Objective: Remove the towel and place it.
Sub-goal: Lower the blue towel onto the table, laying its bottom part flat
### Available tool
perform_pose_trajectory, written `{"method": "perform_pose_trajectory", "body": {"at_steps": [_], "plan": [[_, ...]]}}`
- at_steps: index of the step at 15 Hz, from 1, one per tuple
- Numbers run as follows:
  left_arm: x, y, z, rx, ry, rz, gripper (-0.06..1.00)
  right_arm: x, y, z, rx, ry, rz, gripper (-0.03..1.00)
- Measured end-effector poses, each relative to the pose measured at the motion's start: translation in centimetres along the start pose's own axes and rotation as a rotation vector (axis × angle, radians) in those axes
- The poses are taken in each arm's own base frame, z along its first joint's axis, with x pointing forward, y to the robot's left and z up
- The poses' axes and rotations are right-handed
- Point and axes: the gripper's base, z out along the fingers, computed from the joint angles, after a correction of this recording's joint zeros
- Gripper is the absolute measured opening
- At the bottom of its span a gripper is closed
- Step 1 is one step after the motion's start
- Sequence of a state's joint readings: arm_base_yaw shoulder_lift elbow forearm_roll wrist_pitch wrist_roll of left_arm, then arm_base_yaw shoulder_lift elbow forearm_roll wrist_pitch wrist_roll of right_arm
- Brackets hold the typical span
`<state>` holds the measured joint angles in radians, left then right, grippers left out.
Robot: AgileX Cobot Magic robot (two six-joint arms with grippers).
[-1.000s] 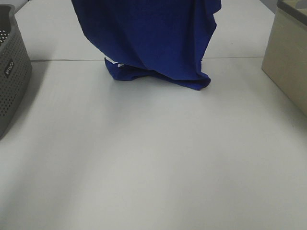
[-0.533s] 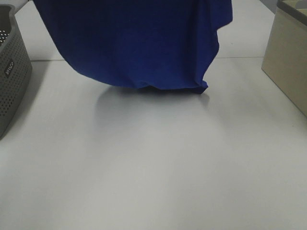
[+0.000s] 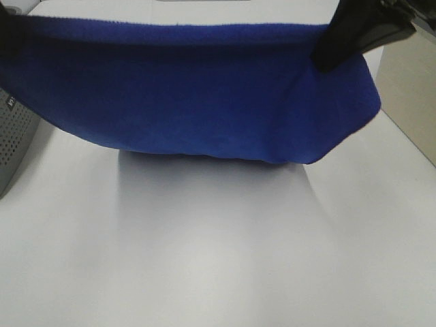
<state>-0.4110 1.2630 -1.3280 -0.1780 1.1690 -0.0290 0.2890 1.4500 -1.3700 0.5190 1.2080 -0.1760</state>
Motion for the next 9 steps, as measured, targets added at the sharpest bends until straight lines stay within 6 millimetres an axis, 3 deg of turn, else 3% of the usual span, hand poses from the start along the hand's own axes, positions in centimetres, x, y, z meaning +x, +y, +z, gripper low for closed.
{"method": "perform_pose_trajectory", "body": {"at_steps": [6, 9], "plan": [[5.1, -0.3, 2.8, 0.126, 0.142, -0.084, 0.0, 5.3, -0.6, 1.3, 0.002, 0.09, 0.046, 0.02], [7.7, 0.0, 5.0, 0.148, 0.247, -0.134, 0.0, 7.4, -1.4, 3.3, -0.024, 0.177, 0.106, 0.02]]}}
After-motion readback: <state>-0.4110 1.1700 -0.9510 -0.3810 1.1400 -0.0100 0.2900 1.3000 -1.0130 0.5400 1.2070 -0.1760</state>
